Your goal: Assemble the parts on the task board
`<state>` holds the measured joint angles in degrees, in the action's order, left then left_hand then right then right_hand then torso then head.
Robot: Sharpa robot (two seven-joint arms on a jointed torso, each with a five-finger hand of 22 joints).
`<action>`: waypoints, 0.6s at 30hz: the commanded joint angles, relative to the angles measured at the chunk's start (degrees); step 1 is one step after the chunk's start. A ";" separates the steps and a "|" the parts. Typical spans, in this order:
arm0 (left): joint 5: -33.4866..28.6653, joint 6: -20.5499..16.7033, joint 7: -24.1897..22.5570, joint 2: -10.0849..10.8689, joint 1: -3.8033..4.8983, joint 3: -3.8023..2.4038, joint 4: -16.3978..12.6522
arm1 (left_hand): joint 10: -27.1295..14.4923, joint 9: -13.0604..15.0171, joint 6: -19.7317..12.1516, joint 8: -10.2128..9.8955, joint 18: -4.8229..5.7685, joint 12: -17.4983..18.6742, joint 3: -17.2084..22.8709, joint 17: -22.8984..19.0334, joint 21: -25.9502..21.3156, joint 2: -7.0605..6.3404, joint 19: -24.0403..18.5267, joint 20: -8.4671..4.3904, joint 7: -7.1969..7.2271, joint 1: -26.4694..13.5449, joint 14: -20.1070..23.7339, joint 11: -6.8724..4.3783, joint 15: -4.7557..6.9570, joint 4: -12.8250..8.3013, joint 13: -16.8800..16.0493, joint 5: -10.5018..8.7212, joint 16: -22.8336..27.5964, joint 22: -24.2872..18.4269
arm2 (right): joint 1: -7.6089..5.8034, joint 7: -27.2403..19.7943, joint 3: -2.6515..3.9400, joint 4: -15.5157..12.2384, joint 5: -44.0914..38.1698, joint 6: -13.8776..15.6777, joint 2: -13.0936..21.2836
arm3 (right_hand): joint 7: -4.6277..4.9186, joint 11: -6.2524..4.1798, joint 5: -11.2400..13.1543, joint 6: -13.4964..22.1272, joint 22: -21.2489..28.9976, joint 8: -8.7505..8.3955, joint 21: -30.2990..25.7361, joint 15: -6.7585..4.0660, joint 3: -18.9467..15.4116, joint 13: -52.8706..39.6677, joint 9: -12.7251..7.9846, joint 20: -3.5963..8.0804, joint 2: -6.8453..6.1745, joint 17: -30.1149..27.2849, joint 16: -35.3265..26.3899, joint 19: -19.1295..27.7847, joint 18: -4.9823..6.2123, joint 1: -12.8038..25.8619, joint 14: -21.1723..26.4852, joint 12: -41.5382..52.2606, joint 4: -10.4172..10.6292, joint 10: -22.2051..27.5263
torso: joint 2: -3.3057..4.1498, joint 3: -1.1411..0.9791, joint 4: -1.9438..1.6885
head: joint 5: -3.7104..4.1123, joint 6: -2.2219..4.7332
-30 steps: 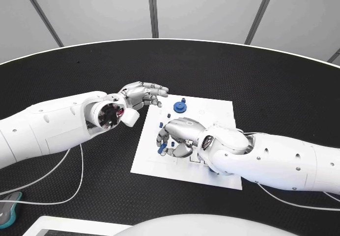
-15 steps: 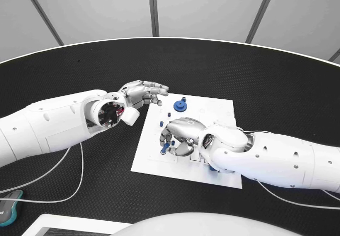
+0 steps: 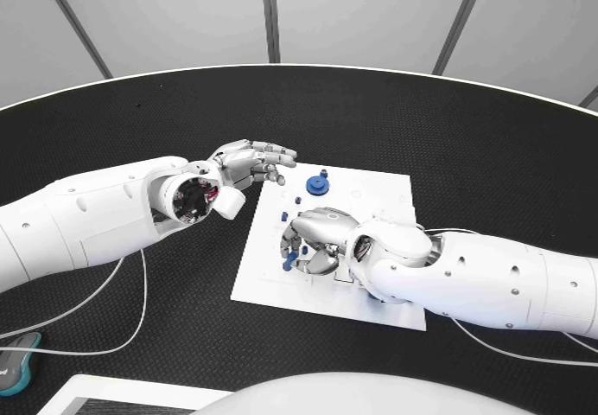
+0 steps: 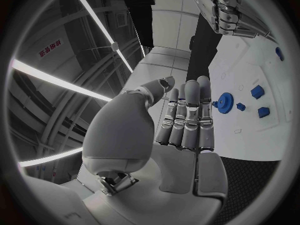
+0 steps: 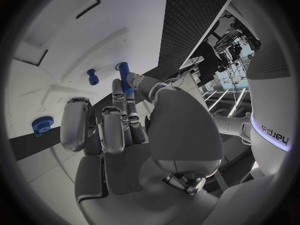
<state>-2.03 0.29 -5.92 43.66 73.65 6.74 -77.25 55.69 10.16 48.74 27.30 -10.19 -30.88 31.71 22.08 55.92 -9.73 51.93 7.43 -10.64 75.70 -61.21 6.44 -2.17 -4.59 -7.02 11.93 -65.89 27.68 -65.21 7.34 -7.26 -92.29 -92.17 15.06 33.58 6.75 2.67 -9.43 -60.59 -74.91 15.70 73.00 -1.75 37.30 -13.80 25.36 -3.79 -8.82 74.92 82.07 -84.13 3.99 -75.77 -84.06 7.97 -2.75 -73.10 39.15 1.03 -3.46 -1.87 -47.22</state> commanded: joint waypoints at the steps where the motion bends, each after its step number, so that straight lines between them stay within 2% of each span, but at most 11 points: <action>1: 0.00 -0.01 0.01 0.00 0.00 0.00 0.00 | -0.40 -0.03 -0.29 -0.10 -0.39 -0.42 -0.41 -0.10 -0.29 0.54 0.21 0.06 0.06 -0.08 0.29 0.07 -0.07 -0.01 -0.08 0.11 0.02 -0.09 | 0.00 0.31 -0.01 0.16 -0.71 0.18 -0.04 | 0.25 -0.07 -0.41 0.04 -0.57 0.17 -0.11 -0.26 0.02 -0.07 0.12 0.27 0.57 1.46 0.22 -0.75 0.01 -0.10 -3.20 0.07 -0.21 -0.28 | -0.01 0.02 0.02 | -0.01 0.01; 18: 0.00 0.02 0.05 -0.06 0.00 0.00 0.04 | -0.40 -0.03 -0.29 -0.10 -0.39 -0.42 -0.41 -0.10 -0.29 0.54 0.21 0.06 0.06 -0.08 0.29 0.07 -0.07 -0.01 -0.08 0.11 0.02 -0.09 | 0.06 0.93 -0.03 0.28 -1.92 -0.71 -0.73 | 0.26 -0.06 -0.43 0.06 -0.59 0.17 -0.09 -0.25 0.02 -0.09 0.14 0.27 0.61 1.49 0.24 -0.76 0.00 -0.10 -3.21 0.06 -0.21 -0.28 | -0.01 0.04 0.02 | 0.11 -0.08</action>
<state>-2.03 0.32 -5.87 43.60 73.65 6.73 -77.21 55.69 10.16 48.74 27.30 -10.19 -31.11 31.71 22.03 55.92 -9.57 51.93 7.43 -10.64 75.54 -61.21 6.44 -2.17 -4.59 -7.02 11.93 -65.89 27.64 -65.16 8.30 -7.28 -92.01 -94.09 14.46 32.88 6.75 2.67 -9.65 -60.55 -74.90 15.65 73.00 -1.75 37.28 -13.82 25.53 -3.79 -8.61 74.91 82.07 -84.13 4.00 -75.86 -84.06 7.76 -2.75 -73.10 39.14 1.05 -3.44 -1.77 -47.27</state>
